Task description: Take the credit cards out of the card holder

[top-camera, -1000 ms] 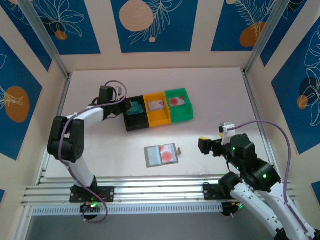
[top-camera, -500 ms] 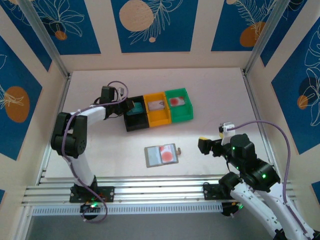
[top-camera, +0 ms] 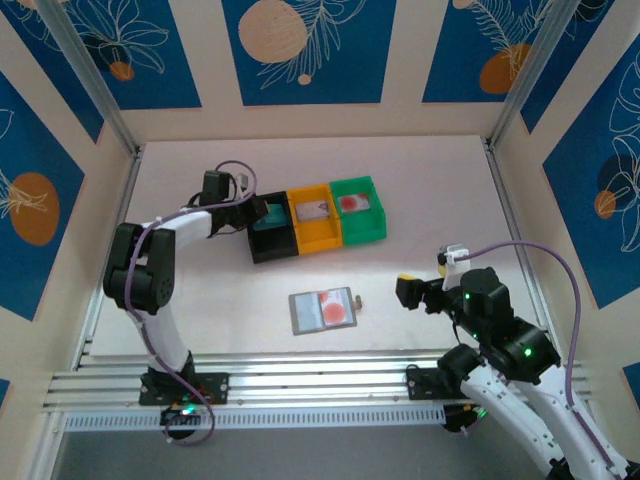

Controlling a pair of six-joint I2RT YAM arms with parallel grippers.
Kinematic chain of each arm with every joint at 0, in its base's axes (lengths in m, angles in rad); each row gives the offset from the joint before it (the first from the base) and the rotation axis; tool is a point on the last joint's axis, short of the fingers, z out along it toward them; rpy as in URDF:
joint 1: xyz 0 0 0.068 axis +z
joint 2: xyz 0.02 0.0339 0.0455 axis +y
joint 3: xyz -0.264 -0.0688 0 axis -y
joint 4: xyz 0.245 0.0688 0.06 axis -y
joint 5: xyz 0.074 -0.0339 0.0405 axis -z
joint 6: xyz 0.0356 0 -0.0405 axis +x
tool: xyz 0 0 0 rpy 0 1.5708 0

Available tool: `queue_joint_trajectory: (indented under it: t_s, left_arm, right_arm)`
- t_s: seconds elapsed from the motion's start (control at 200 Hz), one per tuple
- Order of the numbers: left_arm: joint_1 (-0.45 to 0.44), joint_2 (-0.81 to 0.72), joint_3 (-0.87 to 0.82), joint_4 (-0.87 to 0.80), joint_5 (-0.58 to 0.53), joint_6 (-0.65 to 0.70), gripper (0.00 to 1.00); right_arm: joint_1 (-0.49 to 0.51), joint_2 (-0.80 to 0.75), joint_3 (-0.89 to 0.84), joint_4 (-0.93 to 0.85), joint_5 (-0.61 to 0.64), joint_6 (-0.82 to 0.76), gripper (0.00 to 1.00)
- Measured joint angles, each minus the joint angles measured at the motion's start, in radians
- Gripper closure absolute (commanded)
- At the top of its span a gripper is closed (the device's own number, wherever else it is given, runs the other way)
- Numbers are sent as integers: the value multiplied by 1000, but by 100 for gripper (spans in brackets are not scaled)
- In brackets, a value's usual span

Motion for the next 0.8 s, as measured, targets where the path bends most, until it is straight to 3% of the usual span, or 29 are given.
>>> queue_joint_trajectory:
  t_s: [0.8]
  left_arm:
    - [6, 34, 45, -72, -1, 2, 100]
  right_arm:
    - [-3, 0, -2, 0, -3, 0, 1]
